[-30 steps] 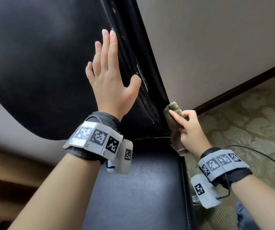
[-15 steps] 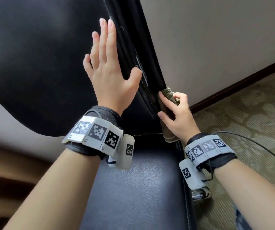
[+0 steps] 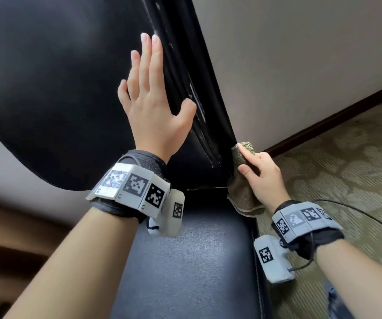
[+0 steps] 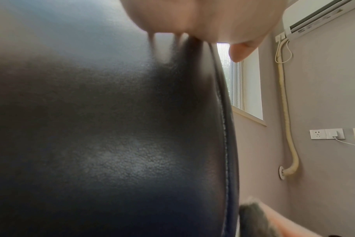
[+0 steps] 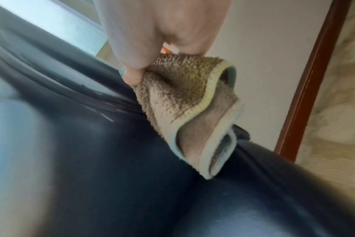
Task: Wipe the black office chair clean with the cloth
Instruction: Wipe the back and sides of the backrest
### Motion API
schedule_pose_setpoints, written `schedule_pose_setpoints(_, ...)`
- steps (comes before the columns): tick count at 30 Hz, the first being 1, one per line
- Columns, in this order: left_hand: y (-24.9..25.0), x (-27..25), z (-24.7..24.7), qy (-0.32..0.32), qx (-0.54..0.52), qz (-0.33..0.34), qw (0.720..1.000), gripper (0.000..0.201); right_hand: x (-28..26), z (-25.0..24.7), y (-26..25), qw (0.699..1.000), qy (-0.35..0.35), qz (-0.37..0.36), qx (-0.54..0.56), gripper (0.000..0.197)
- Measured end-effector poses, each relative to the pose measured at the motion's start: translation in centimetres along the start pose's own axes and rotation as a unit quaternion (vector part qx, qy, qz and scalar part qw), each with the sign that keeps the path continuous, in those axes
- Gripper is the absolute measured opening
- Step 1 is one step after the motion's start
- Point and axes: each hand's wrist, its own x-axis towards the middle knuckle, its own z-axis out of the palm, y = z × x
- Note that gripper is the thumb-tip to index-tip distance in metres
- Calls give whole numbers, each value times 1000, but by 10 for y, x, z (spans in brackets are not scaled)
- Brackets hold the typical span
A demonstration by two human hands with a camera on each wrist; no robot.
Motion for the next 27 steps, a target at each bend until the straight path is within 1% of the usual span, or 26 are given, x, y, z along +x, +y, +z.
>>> schedule_pose_setpoints(2,0,0,-2,-6,5,3,1000,83,2,-2,-15,999,41,-15,33,55)
schedule_pose_setpoints(4,-1,0,-4,-13,11,6,1000,83,8,-2,-35,993,73,-81,42,51)
schedule_pose_setpoints(6,-3,1,-5,-18,18,10,1000,83,15,0,-57,983,90,-157,37,49)
schedule_pose_setpoints(7,-4,1,-6,-19,21,12,1000,83,19,1,-68,977,98,-185,34,49)
schedule_pose_setpoints(9,-7,1,-6,-18,25,18,999,83,28,4,-83,968,117,-219,26,47)
schedule_pose_setpoints(11,-9,1,-6,-18,26,23,999,83,37,5,-89,967,119,-225,17,43)
schedule_pose_setpoints(16,-10,3,-6,-21,30,28,999,83,40,-3,-85,984,23,-179,3,42)
schedule_pose_setpoints(17,-10,2,-6,-21,31,28,999,83,41,-8,-85,985,14,-172,-4,41)
schedule_pose_setpoints(18,-10,2,-7,-22,32,27,999,84,45,-13,-88,985,19,-170,-13,41)
schedule_pose_setpoints(19,-11,2,-7,-24,33,27,999,84,51,-19,-94,984,39,-173,-22,40)
schedule_pose_setpoints(21,-11,2,-8,-29,36,28,999,84,71,-26,-111,977,84,-194,-27,39)
schedule_pose_setpoints(22,-11,3,-8,-31,37,28,998,84,81,-27,-120,973,89,-211,-27,39)
schedule_pose_setpoints(24,-11,3,-11,-35,36,27,998,84,91,-21,-135,967,70,-242,-34,39)
schedule_pose_setpoints(27,-12,2,-12,-40,33,26,998,85,76,-8,-129,962,47,-264,-39,41)
